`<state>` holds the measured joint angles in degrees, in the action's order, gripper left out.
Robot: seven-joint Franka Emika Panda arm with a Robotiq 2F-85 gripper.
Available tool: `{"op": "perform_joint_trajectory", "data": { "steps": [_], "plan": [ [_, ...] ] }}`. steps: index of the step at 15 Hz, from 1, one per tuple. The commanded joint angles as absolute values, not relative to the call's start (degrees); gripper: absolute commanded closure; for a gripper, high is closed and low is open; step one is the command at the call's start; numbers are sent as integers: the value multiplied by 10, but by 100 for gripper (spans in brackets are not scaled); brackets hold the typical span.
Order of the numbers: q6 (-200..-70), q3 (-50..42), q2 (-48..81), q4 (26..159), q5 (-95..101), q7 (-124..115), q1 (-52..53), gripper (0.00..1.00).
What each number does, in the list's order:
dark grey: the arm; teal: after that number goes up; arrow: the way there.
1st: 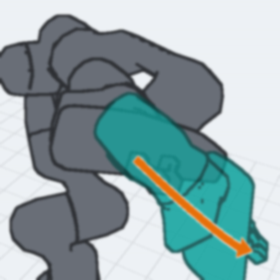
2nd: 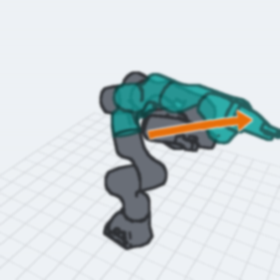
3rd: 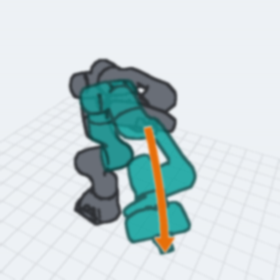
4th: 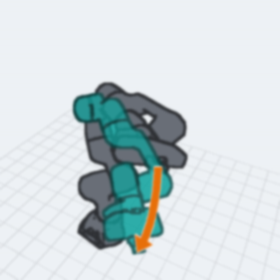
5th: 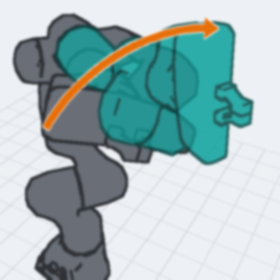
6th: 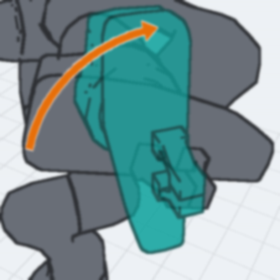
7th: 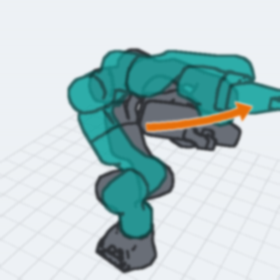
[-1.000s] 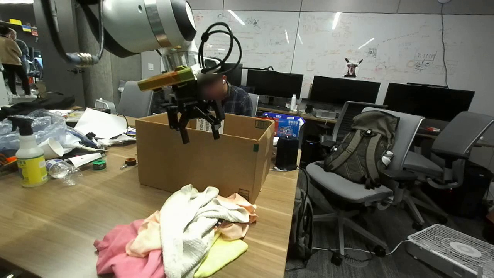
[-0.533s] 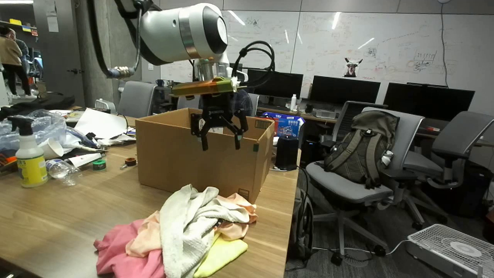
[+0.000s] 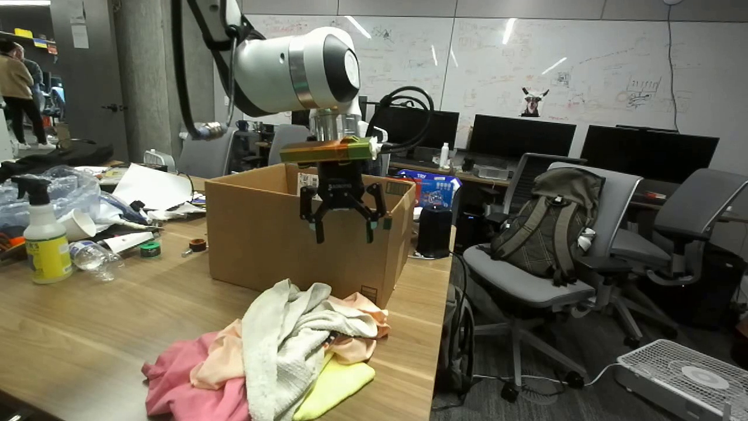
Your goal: Pick the clothes and put them in the box
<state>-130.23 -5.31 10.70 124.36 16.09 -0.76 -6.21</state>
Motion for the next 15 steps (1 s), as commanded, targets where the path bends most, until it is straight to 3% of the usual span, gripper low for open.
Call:
{"op": "perform_joint_trajectory", "data": {
  "steps": [1,15],
  "plan": [
    [-1331,-56,102,1262,175,8,-55,0],
    [-1501,-64,194,1302,199,-80,-23,0]
  ]
}}
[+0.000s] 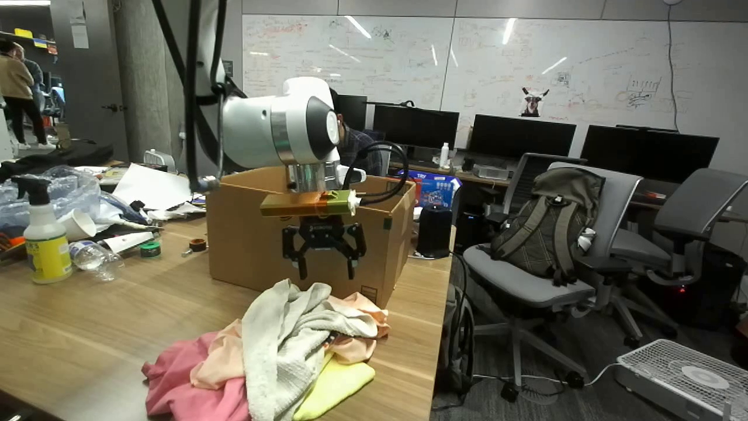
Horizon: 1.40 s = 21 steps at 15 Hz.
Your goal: Pick the clothes and put them in the box
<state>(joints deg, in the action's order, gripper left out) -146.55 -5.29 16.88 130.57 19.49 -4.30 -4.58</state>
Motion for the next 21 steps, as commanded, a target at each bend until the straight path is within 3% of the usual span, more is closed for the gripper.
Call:
{"op": "perform_joint_trajectory", "data": {
  "steps": [1,10,21],
  "plan": [
    [-1507,-68,203,1301,204,-92,-14,0],
    [-1511,-112,269,1266,219,-177,51,0],
    [-1465,-109,307,1232,158,-184,44,0]
  ]
}}
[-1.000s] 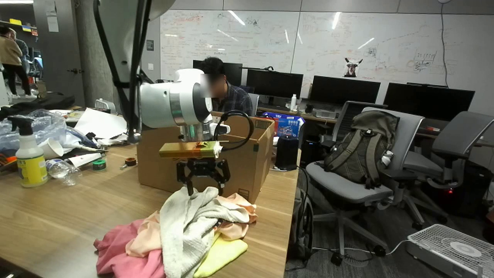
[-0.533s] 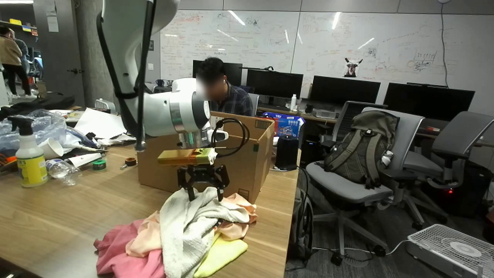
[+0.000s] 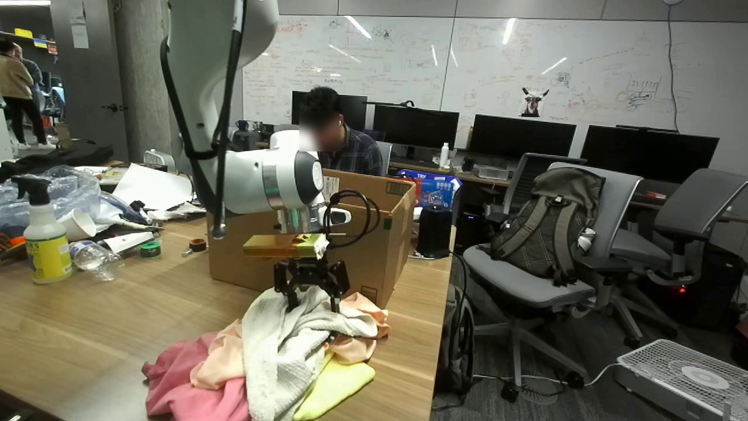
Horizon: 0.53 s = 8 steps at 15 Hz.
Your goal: Pick the clothes and put them in the box
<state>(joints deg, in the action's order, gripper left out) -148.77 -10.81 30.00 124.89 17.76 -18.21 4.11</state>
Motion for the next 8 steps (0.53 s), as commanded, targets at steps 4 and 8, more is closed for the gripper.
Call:
{"op": "perform_joint_trajectory", "data": {
  "steps": [4,8],
  "plan": [
    [-1439,-108,305,1226,148,-182,44,25],
    [-1411,-102,302,1219,144,-177,40,51]
  ]
}}
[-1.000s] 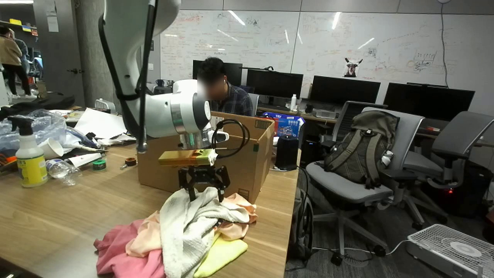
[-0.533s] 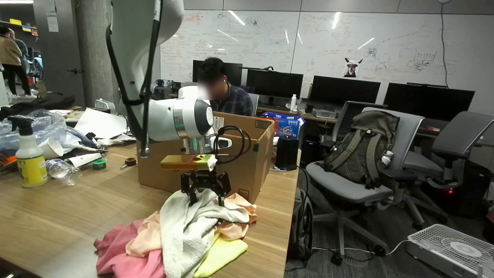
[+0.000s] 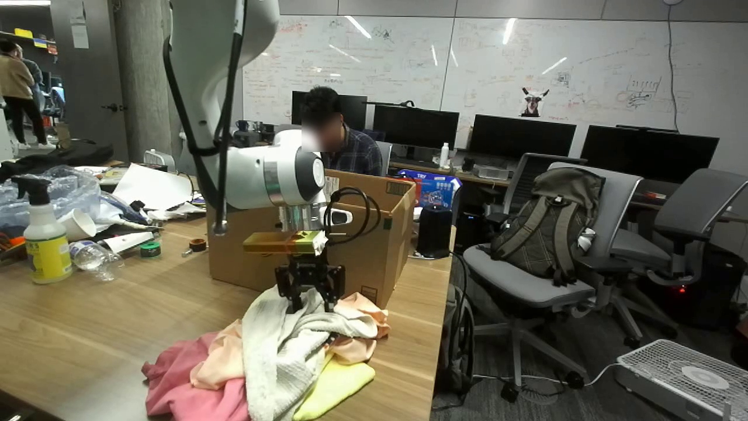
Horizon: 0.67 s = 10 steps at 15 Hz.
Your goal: Pick the clothes and put them in the box
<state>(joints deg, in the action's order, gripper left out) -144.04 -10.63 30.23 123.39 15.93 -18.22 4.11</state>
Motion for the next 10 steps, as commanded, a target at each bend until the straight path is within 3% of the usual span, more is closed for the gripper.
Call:
{"op": "perform_joint_trajectory", "data": {
  "steps": [1,6,7,10],
  "plan": [
    [-1407,-102,301,1218,144,-178,40,58],
    [-1394,-100,295,1213,135,-182,38,95],
    [-1392,-99,292,1212,132,-183,37,100],
    [-1393,-94,272,1217,115,-181,34,100]
  ]
}}
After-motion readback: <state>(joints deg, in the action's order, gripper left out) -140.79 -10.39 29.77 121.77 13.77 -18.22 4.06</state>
